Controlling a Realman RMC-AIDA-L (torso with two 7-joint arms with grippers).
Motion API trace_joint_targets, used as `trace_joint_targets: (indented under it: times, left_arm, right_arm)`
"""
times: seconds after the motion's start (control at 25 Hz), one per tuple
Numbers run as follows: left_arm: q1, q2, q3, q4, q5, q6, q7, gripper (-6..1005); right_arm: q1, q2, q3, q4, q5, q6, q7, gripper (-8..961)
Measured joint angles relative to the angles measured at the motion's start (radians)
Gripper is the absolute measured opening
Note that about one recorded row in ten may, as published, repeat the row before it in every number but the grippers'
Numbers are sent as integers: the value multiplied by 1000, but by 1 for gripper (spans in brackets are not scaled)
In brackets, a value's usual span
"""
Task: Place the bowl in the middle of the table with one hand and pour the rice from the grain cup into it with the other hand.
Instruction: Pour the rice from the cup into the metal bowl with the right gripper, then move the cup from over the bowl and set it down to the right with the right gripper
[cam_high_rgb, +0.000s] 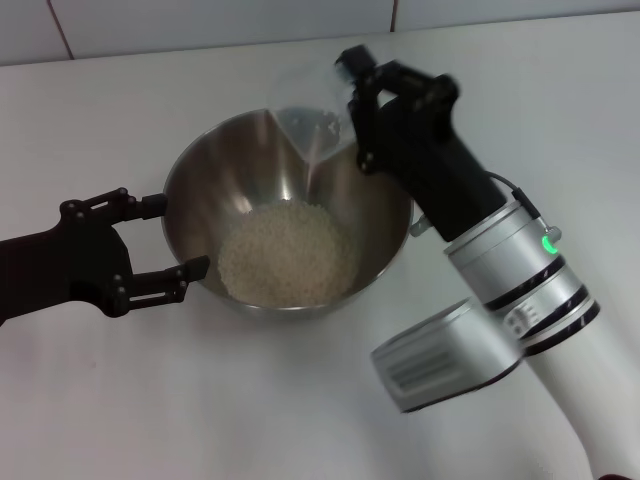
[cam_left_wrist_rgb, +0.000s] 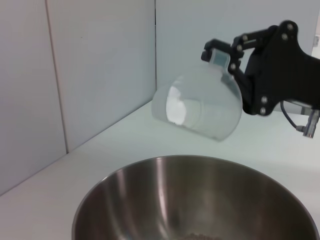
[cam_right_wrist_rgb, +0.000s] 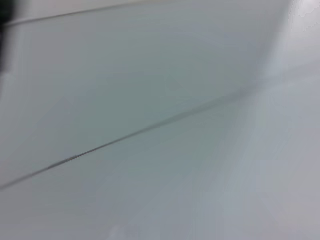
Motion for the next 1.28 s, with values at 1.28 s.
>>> trace_joint_targets:
  times: [1.28]
  left_arm:
    - [-8,-2,1,-7,-1,-4,4,842]
  right_arm:
    - [109,-5,261,-416,-64,434,1253,28]
